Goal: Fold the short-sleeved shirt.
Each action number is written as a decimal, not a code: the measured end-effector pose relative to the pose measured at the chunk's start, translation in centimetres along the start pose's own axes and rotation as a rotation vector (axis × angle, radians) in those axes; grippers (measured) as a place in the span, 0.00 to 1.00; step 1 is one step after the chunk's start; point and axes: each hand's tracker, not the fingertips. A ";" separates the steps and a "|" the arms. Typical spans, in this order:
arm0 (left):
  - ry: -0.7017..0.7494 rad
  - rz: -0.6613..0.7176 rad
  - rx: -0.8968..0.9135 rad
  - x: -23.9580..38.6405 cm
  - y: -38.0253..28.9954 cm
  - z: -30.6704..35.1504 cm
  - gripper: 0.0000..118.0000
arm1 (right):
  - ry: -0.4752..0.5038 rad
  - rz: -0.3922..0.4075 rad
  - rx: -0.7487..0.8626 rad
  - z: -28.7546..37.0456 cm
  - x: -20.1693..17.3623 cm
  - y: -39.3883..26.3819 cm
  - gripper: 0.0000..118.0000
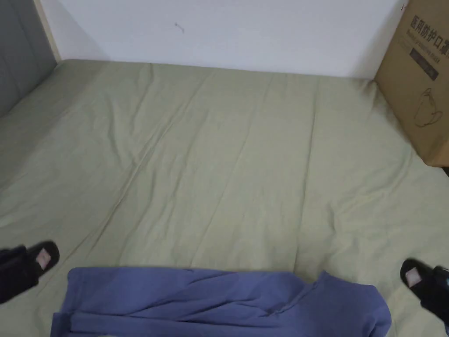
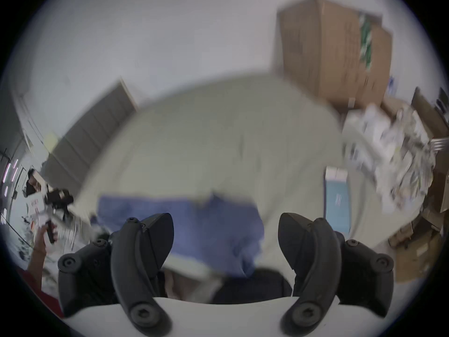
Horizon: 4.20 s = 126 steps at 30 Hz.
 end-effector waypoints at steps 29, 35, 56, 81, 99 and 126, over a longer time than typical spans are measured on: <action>-0.048 0.492 -0.503 -15.1 -8.2 -13.4 0.90 | 0.042 0.122 0.011 0.5 -7.4 -2.3 0.00; -0.042 0.588 -0.561 -17.3 -12.3 -15.6 0.90 | 0.042 0.116 -0.016 0.2 -7.8 -2.4 0.00; -0.101 0.146 -0.497 -1.0 -6.8 -14.6 0.06 | 0.028 0.126 -0.053 0.1 -7.4 -2.8 0.00; 0.100 0.019 -0.352 3.7 -11.2 -17.5 0.00 | 0.022 0.029 -0.096 0.0 -5.6 -3.6 0.00; -0.229 -0.146 -0.539 17.9 -21.1 -23.2 0.00 | -0.027 0.025 -0.149 0.0 -4.3 -3.9 0.00; -0.198 0.134 -0.142 0.8 1.0 -4.3 0.56 | -0.004 0.141 0.017 -1.5 -7.4 -2.5 0.00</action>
